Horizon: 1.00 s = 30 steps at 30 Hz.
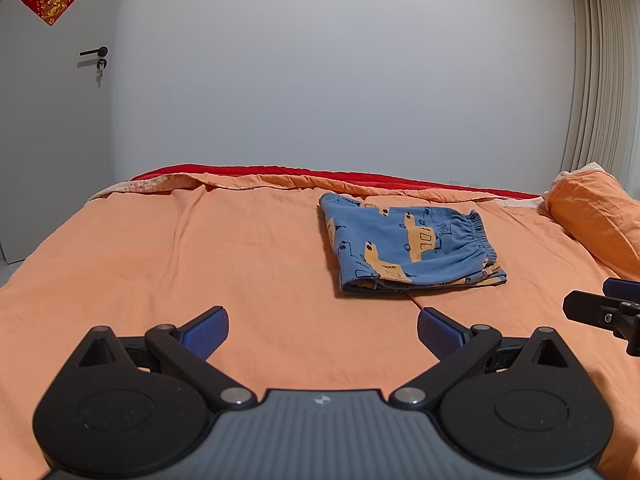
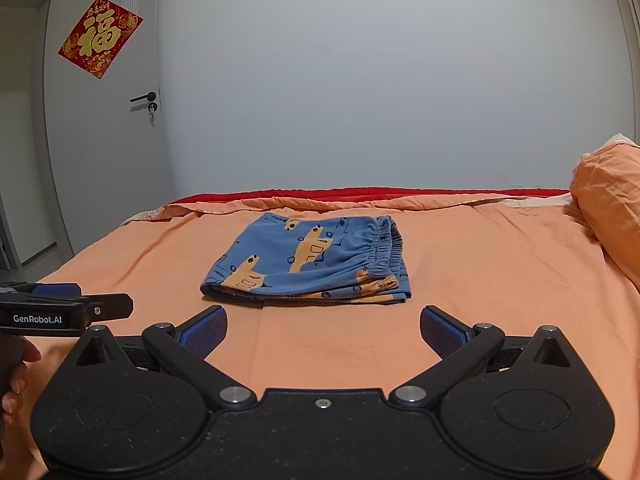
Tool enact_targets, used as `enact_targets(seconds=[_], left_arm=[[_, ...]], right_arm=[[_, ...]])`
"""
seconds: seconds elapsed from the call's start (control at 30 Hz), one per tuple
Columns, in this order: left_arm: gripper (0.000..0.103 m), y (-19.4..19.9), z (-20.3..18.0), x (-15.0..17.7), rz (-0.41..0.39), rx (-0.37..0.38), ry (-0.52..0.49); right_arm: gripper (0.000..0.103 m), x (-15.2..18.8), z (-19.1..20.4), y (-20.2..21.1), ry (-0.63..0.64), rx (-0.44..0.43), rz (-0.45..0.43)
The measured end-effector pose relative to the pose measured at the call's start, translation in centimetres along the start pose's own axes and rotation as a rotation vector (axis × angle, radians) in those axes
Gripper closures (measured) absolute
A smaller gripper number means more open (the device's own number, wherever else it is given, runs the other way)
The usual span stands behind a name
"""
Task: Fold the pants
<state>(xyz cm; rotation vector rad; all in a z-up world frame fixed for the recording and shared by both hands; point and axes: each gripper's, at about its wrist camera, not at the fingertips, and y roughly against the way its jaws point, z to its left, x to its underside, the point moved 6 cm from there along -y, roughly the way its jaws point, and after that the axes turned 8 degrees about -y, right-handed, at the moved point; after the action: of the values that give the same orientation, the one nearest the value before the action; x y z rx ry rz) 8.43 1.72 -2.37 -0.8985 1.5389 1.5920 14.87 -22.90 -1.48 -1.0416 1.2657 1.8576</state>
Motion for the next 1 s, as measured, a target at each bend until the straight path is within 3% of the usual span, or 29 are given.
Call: enact_targets(seconds=[1.0], left_arm=[[0.000,-0.24,0.07,0.11,0.045,-0.026,-0.006]], right_arm=[[0.001,0.10,0.05,-0.07,0.003,-0.004,0.005]])
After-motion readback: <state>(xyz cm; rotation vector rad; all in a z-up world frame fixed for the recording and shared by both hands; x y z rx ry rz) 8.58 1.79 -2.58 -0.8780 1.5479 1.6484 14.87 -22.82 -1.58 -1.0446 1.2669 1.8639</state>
